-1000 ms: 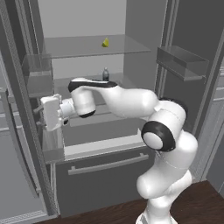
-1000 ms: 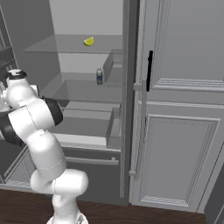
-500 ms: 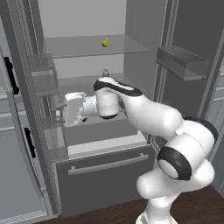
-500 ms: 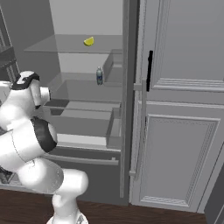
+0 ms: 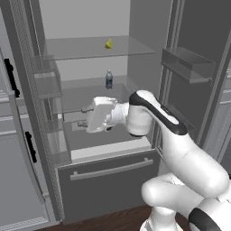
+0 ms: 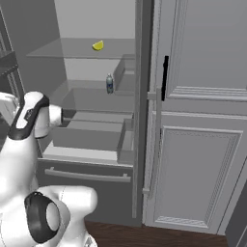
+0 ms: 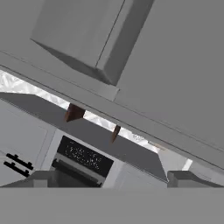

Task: Grab a lemon wedge from the fridge and one ice cube from the ice bowl, and put them in the glass of lemonade.

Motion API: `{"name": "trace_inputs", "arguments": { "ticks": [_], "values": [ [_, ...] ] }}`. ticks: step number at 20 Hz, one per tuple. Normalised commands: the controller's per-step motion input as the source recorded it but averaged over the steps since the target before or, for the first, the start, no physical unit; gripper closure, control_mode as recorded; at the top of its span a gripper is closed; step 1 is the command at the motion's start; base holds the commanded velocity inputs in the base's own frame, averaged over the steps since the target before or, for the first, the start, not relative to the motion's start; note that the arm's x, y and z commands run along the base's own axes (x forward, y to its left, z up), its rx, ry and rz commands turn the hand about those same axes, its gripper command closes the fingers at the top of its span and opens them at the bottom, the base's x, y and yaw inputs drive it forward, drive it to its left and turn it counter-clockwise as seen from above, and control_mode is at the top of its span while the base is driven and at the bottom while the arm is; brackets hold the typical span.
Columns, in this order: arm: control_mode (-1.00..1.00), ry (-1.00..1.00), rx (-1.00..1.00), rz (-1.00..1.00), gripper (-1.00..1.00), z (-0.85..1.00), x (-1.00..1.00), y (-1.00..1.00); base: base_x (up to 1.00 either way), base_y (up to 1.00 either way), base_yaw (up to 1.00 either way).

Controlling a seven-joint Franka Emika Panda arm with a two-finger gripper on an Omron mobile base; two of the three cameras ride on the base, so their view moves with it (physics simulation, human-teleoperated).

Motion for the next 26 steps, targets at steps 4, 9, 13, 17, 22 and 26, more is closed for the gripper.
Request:
{"name": "trace_inputs", "arguments": {
  "ticks": [4, 9, 13, 17, 22, 26],
  "values": [
    [-1.00, 0.00, -0.02, -0.18, -1.00, 0.47, -0.68, -0.91, 0.00, 0.00, 0.00],
    [-1.00, 0.00, -0.15, -0.24, -1.00, 0.43, -0.70, -1.00, 0.00, 0.00, 0.00],
    [-1.00, 0.09, -0.47, -0.19, -1.00, 0.63, -0.19, -0.85, 0.00, 0.00, 0.00],
    [-1.00, 0.10, -0.62, -0.19, -1.00, 0.88, -0.05, -0.60, 0.00, 0.00, 0.00],
    [-1.00, 0.06, -0.56, -0.25, -1.00, 0.41, -0.41, -0.63, 0.00, 0.00, 0.00],
    [-1.00, -0.09, -0.50, -0.29, -1.00, 0.00, -0.99, -0.70, 0.00, 0.00, 0.00]
  ]
}}
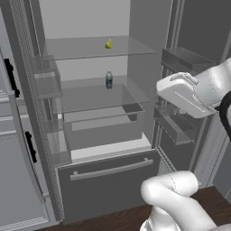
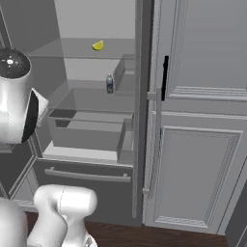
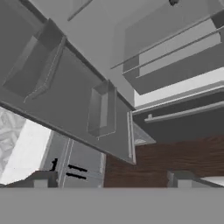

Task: Grab a lemon wedge from the fridge and one ice cube from the ice bowl, and put them in the glass of lemonade.

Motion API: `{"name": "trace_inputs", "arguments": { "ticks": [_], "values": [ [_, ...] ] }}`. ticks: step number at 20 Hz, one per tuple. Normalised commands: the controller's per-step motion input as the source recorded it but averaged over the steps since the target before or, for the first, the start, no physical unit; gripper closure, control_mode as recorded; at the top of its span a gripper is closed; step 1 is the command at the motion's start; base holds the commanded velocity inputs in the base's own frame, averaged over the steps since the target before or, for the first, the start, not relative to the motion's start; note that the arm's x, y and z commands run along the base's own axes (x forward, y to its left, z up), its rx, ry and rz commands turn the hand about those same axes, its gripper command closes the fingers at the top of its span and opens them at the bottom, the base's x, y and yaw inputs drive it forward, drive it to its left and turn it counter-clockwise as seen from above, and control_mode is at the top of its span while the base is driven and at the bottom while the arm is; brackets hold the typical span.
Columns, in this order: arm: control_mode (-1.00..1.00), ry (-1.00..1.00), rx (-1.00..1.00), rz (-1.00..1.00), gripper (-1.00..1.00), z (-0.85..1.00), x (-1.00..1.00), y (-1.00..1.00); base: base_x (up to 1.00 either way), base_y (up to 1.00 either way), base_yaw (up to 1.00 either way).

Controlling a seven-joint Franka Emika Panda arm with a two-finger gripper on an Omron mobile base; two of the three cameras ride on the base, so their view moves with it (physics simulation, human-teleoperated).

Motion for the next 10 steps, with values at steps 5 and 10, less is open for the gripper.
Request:
{"name": "trace_inputs", "arguments": {
  "ticks": [5, 10],
  "values": [
    [-1.00, -0.05, -0.42, -0.27, -1.00, 0.00, -0.55, -0.58, 0.00, 0.00, 0.00],
    [-1.00, -0.02, -0.09, -0.11, -1.00, -0.19, -0.16, -0.43, 0.00, 0.00, 0.00]
  ]
}}
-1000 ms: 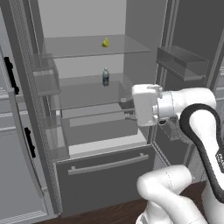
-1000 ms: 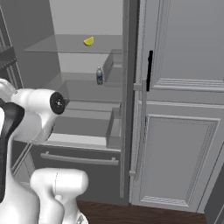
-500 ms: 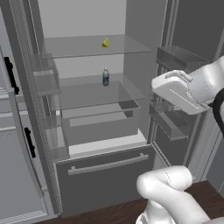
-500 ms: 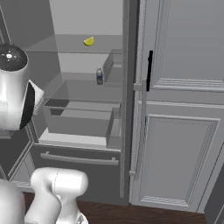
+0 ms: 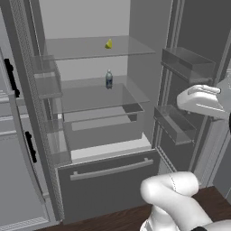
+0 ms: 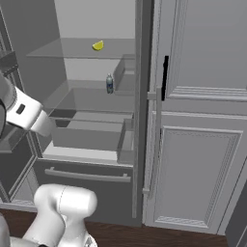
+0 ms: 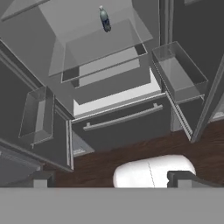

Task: Grab a lemon wedge from the fridge and one ice cube from the ice bowl, and put them in the glass of lemonade.

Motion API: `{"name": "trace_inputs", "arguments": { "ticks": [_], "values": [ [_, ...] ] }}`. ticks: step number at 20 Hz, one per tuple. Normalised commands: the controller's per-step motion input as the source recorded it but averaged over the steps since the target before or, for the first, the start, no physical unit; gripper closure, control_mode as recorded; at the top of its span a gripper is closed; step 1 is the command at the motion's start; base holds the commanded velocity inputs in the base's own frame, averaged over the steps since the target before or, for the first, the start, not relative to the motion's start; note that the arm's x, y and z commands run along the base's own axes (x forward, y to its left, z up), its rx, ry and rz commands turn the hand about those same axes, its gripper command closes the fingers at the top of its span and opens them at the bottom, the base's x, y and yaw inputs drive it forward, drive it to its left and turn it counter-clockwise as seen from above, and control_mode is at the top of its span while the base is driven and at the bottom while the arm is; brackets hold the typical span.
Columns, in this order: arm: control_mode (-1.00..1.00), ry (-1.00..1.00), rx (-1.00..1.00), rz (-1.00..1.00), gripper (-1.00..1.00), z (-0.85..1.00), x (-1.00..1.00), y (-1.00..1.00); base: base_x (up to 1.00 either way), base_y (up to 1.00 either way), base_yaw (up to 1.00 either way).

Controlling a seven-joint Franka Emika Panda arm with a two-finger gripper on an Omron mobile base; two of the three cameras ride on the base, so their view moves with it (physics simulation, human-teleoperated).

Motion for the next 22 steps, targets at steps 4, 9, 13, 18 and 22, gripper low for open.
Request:
{"name": "trace_inputs", "arguments": {
  "ticks": [4, 9, 13, 18, 22],
  "values": [
    [-1.00, -0.09, 0.00, 0.00, -1.00, -0.04, -0.45, 0.00, 0.00, 0.00, 0.00],
    [-1.00, -0.08, 0.00, 0.00, -1.00, 0.00, -0.15, 0.00, 0.00, 0.00, 0.00],
    [-1.00, 0.00, 0.00, 0.00, -1.00, 0.00, 0.00, 0.00, 0.00, 0.00, 0.00],
    [-1.00, 0.00, 0.00, 0.00, -1.00, 0.00, 0.00, 0.00, 0.00, 0.00, 0.00],
    [-1.00, 0.00, 0.00, 0.00, -1.00, 0.00, 0.00, 0.00, 0.00, 0.00, 0.00]
  ]
}}
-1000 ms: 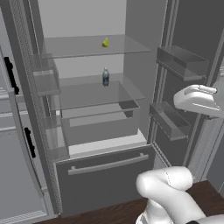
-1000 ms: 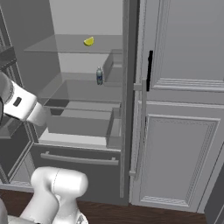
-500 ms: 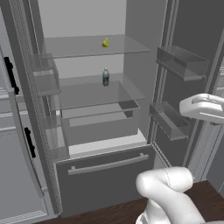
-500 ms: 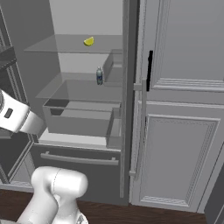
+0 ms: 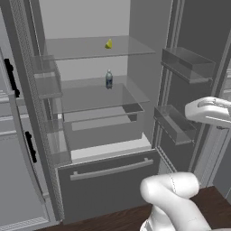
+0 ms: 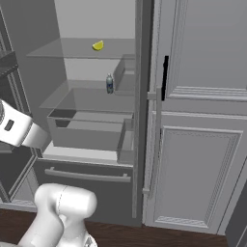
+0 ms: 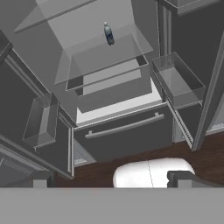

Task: Grab a lemon wedge from the fridge and one ice cube from the ice bowl, and put them in the glass of lemonade.

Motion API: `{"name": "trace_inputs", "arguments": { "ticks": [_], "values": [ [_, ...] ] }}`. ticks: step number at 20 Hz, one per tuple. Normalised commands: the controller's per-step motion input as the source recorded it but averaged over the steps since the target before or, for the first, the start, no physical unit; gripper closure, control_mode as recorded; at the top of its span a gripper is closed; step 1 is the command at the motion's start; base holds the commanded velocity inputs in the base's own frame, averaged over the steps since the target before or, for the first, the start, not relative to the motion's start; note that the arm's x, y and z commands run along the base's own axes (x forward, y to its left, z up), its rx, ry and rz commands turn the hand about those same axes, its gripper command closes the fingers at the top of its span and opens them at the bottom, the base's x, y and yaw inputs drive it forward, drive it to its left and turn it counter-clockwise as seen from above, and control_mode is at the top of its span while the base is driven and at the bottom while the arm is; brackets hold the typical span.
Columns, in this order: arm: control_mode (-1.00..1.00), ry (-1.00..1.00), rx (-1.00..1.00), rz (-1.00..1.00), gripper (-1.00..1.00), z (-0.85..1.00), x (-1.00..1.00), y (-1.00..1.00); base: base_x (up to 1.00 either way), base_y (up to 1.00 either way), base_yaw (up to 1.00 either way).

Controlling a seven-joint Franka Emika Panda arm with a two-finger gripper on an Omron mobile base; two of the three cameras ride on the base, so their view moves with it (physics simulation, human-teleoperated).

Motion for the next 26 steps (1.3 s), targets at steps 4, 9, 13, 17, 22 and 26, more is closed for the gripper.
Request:
{"name": "trace_inputs", "arguments": {
  "ticks": [4, 9, 13, 17, 22, 26],
  "values": [
    [-1.00, 0.00, 0.00, 0.00, -1.00, 0.00, 0.00, 0.00, 0.00, 0.00, 0.00],
    [1.00, -0.01, 0.00, 0.00, -1.00, 0.00, 0.00, 0.00, -0.01, 0.26, 0.00],
    [1.00, 0.00, 0.00, 0.00, -1.00, 0.00, 0.00, 0.00, 0.49, 0.59, 0.00],
    [1.00, 0.00, 0.00, 0.00, -1.00, 0.00, 0.00, 0.00, 1.00, -0.05, 0.05],
    [1.00, 0.00, 0.00, 0.00, -1.00, 0.00, 0.00, 0.00, 0.87, -0.36, 0.12],
    [1.00, 0.00, 0.00, 0.00, -1.00, 0.00, 0.00, 0.00, 0.38, -0.24, 0.03]
  ]
}}
